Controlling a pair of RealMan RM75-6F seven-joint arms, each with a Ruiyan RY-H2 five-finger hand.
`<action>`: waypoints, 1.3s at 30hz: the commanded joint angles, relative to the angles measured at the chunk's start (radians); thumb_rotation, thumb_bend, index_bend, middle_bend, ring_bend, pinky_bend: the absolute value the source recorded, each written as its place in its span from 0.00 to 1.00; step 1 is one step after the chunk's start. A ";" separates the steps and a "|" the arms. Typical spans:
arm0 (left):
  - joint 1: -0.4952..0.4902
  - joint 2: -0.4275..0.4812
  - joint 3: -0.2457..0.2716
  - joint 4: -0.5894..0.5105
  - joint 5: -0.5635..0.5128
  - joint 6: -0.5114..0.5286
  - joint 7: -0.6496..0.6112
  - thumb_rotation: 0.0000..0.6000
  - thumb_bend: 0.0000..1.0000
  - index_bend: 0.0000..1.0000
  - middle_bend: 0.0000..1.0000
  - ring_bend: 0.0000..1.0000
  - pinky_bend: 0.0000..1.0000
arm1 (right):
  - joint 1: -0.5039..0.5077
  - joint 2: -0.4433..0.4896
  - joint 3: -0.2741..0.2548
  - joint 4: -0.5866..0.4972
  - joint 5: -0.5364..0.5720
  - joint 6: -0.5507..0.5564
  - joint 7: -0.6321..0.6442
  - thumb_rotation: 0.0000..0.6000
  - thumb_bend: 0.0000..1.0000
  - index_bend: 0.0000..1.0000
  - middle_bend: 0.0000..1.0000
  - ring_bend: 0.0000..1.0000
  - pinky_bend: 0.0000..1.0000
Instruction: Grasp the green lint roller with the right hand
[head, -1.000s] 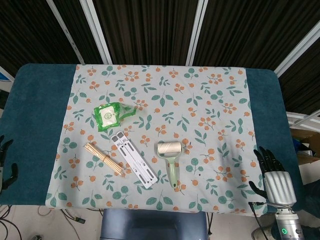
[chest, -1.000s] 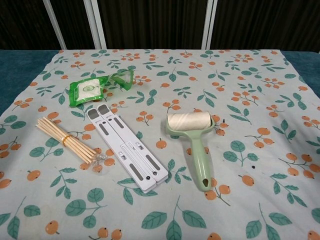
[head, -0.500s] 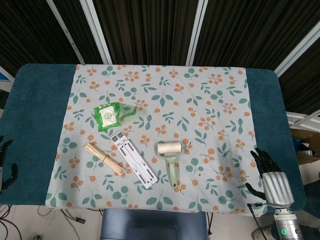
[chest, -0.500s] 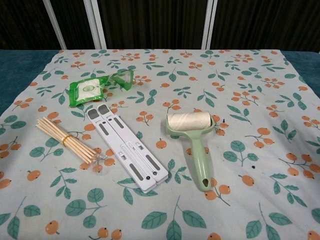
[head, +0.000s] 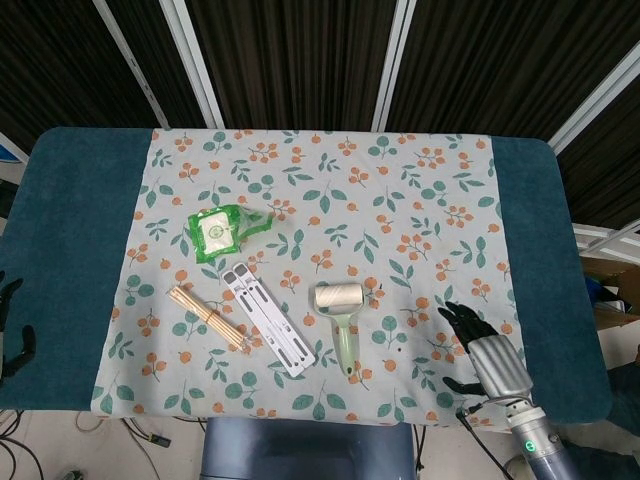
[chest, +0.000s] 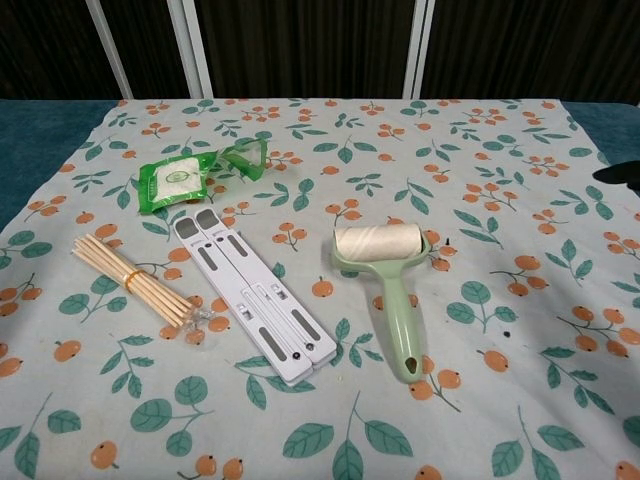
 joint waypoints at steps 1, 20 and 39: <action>-0.001 0.000 -0.004 -0.006 -0.011 -0.004 0.002 1.00 0.55 0.12 0.00 0.00 0.00 | 0.056 -0.001 0.041 -0.084 0.086 -0.089 -0.053 1.00 0.18 0.01 0.08 0.06 0.24; 0.000 0.005 -0.008 -0.015 -0.034 -0.014 -0.004 1.00 0.55 0.12 0.00 0.00 0.00 | 0.263 -0.258 0.172 -0.109 0.397 -0.200 -0.454 1.00 0.16 0.01 0.07 0.06 0.22; 0.000 0.010 -0.017 -0.024 -0.069 -0.025 -0.005 1.00 0.55 0.12 0.00 0.00 0.00 | 0.504 -0.490 0.318 0.058 0.722 -0.190 -0.675 1.00 0.14 0.01 0.06 0.06 0.22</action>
